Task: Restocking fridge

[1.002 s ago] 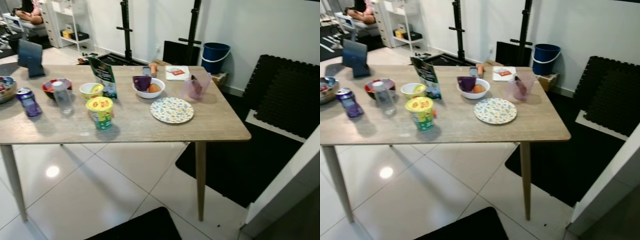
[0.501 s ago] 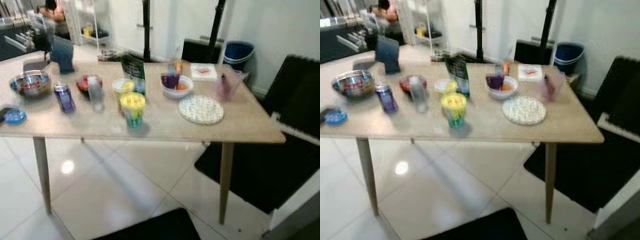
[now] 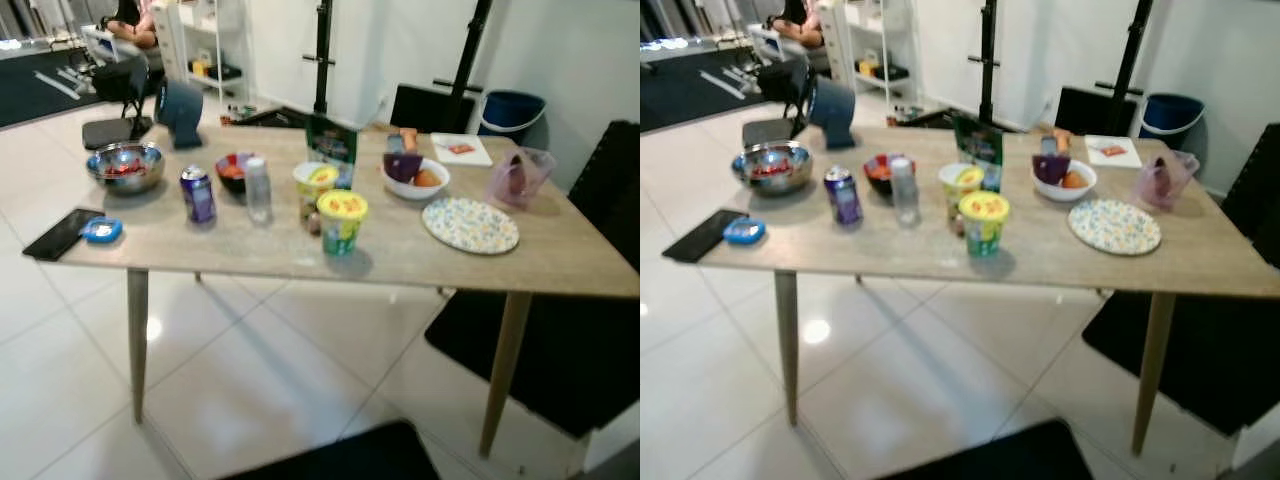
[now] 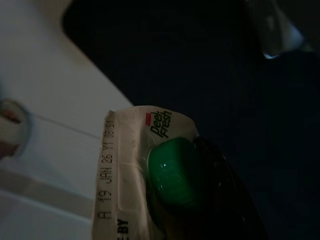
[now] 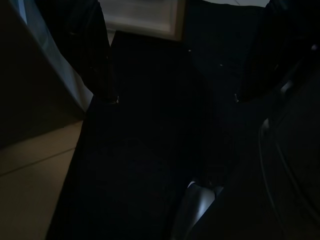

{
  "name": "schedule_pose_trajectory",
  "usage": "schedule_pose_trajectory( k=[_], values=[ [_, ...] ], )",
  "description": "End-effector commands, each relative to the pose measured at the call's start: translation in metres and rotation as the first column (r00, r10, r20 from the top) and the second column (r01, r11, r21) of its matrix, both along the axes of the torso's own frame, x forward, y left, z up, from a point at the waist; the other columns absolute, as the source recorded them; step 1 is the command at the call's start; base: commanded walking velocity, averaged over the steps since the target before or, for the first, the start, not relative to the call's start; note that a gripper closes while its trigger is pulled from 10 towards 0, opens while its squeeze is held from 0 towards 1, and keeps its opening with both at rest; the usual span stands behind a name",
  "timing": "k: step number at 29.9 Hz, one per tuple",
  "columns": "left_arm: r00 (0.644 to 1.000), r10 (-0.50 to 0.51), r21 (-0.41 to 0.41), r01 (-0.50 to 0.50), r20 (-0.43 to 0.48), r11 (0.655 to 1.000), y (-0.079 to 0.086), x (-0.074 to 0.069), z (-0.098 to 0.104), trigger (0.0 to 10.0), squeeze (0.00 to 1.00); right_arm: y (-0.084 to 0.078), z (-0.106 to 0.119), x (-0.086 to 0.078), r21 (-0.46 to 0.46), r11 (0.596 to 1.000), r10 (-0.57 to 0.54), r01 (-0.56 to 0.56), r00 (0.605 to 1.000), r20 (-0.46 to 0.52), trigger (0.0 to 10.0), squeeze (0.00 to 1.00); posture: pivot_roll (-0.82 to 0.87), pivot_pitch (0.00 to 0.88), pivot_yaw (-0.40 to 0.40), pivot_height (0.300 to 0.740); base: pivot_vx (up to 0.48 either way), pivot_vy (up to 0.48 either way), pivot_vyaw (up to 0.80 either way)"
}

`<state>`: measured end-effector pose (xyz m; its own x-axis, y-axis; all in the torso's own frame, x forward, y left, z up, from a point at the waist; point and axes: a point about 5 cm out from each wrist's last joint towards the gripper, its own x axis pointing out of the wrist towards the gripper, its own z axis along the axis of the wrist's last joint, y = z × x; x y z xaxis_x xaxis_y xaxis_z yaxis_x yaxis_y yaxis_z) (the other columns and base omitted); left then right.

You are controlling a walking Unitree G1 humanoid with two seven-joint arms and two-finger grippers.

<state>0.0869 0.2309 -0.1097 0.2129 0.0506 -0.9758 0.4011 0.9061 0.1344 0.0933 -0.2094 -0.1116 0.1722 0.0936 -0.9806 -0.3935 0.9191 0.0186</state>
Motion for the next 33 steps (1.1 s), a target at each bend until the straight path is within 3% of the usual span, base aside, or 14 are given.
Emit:
schedule_pose_trajectory(
  k=[1, 33],
  values=[
    [1.0, -0.005, -0.002, 0.005, 0.004, 1.0, -0.0008, 0.0025, 0.0004, 10.0, 0.0, 0.0159, 0.0007, 0.011, 0.062, 0.998, 0.002, -0.005, 0.999, 0.045, 10.0, 0.0, -0.02, 0.0, 0.0, 0.74, 0.0, 0.0, -0.48],
    [0.999, 0.029, -0.041, -0.027, 0.046, 0.999, -0.0031, 0.0109, 0.0022, 10.0, 0.0, 0.0152, -0.0002, 0.0073, 0.058, 0.998, 0.004, -0.006, 1.0, 0.028, 10.0, 0.0, -0.02, 0.0, -0.001, 0.74, 0.0, 0.0, -0.77]
  ],
)
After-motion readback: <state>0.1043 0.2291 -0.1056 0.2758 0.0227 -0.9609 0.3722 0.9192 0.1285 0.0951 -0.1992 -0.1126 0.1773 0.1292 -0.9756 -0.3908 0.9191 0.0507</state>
